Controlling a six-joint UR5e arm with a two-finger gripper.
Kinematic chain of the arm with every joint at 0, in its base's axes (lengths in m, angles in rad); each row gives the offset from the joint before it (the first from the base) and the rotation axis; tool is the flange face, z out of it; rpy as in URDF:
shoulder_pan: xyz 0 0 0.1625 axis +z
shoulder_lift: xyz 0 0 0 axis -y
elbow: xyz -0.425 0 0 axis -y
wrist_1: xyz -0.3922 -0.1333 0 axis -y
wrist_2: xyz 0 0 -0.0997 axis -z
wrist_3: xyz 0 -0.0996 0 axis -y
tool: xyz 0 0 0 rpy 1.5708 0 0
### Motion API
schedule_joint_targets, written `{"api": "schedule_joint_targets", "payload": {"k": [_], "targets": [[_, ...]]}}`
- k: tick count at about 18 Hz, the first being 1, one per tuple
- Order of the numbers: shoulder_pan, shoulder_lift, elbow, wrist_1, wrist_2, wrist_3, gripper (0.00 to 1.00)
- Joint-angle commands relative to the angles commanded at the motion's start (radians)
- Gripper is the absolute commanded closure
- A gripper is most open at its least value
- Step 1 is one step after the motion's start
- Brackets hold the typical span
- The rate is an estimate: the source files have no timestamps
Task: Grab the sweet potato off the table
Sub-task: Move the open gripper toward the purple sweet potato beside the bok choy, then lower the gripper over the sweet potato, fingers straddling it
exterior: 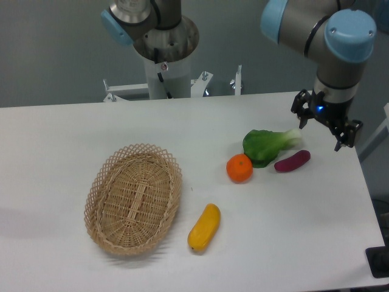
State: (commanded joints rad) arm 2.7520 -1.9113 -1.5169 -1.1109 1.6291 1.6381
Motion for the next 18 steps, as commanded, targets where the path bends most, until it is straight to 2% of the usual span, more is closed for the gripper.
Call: {"api": "schedule_joint_targets", "payload": {"k": [5, 10, 12, 15, 18], "targets": [[0.0, -0.021, -0.098, 0.158, 0.002, 0.02, 0.0], [0.008, -0.072, -0.129, 0.233, 0.006, 0.165, 0.0], [0.014, -0.086, -0.131, 0.246, 0.012, 0.244, 0.0], [0.014, -0.126, -0.12, 0.259, 0.087, 0.267, 0.0], [0.014, -0.147, -0.131, 0.31, 0.143, 0.334, 0.0]]}}
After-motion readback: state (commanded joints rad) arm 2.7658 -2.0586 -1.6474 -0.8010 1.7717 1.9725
